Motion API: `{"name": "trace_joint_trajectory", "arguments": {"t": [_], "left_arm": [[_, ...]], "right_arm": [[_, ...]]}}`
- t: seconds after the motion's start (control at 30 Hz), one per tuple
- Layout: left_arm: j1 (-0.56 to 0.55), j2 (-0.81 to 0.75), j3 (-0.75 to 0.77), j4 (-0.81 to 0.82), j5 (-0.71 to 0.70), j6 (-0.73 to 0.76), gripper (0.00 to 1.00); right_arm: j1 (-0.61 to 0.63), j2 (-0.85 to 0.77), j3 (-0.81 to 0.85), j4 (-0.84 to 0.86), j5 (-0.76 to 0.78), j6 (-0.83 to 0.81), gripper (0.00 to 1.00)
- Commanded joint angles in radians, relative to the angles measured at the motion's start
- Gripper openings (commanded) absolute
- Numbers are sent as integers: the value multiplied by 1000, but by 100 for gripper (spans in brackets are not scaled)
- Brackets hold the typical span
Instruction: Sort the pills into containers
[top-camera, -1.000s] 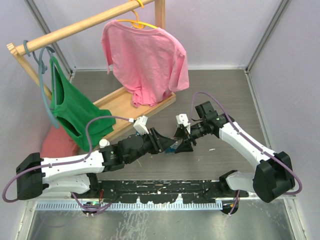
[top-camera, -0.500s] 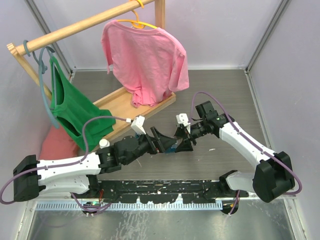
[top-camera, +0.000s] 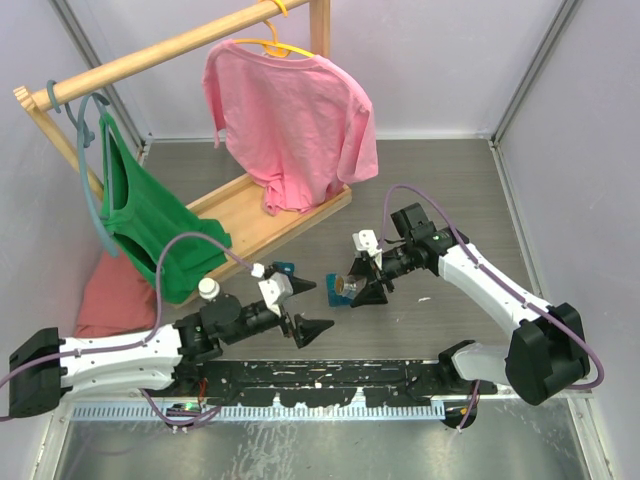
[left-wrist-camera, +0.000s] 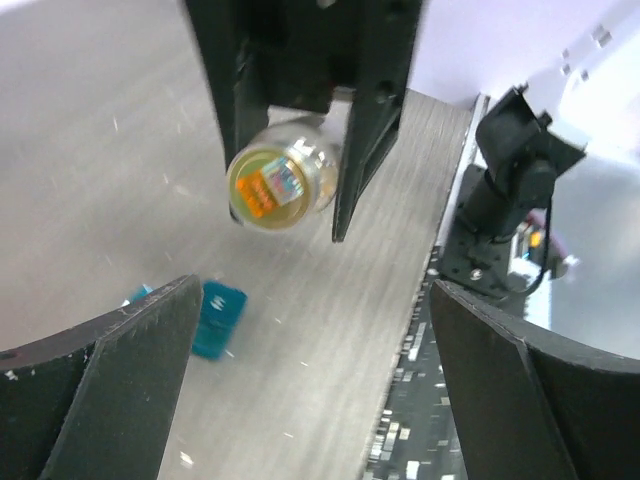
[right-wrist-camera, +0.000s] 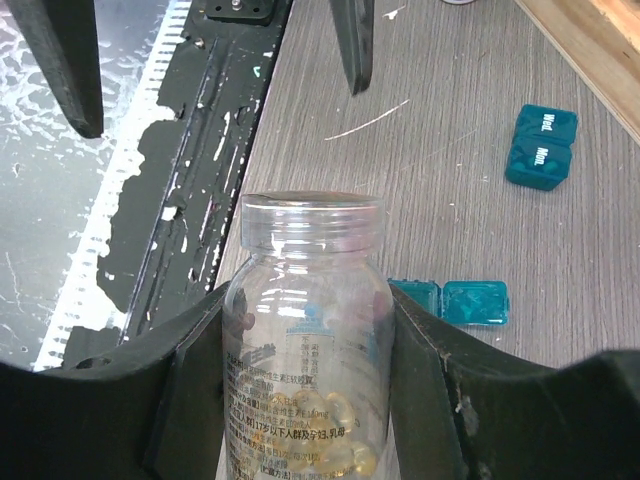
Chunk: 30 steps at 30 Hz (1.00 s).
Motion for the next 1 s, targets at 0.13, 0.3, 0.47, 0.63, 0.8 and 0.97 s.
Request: {"name": "trace_joint_trajectory", "arguments": {"t": [0.13,0.3,0.47,0.63,0.8,0.97], "left_arm": [[109,37,70,141,320,570,98],[241,139,114,221,507,501,98],[255,242,184,224,599,490,96],[260,306,210,236,634,475,83],[260,338,213,247,612,467,67],[262,349,212,263,602,460,63]], "right_arm": [[-4,-2,34,-13,-40,-42,1],[-3,1,35,-17,-42,-47,1],[-4,1,35,-21,-40,-50,1],[-3,-1,37,-24,-40,-54,1],[-2,-3,39,-27,-42,-56,1],[-3,-5,39,-30,-43,-58,1]]}}
